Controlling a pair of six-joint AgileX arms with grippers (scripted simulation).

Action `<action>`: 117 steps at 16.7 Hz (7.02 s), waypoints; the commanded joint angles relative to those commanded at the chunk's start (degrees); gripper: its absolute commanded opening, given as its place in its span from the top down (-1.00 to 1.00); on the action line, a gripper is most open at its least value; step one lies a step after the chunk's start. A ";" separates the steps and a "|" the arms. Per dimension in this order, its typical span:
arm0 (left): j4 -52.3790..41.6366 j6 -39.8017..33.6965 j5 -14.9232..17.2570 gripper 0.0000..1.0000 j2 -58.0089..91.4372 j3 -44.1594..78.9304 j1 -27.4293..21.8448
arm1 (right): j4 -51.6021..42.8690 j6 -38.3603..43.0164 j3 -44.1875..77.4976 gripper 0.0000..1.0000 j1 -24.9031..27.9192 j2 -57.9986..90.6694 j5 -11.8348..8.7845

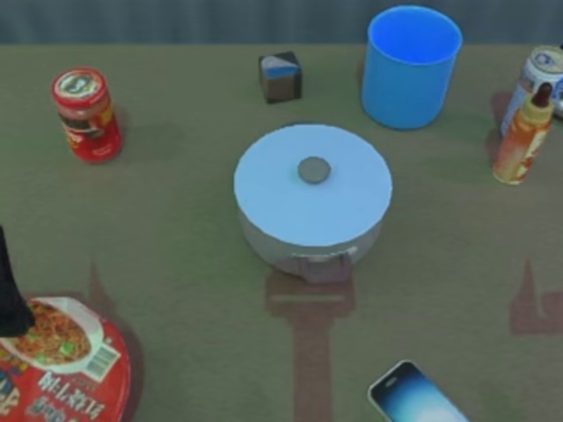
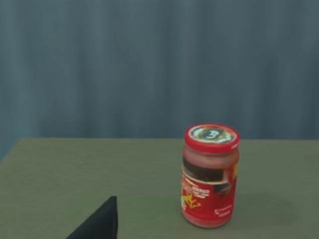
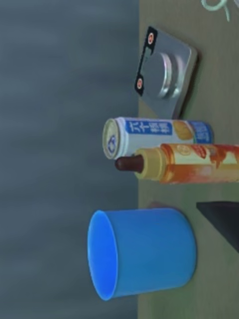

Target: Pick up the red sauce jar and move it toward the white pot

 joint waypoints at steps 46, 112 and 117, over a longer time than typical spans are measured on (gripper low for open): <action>-85.79 31.50 5.91 -1.00 156.04 161.17 -0.84 | 0.00 0.00 0.00 -1.00 0.00 0.00 0.00; -59.69 -0.17 -0.25 1.00 117.07 97.40 -11.41 | 0.00 0.00 0.00 -1.00 0.00 0.00 0.00; -53.96 -15.40 -3.30 1.00 114.43 89.54 -17.25 | 0.00 0.00 0.00 -1.00 0.00 0.00 0.00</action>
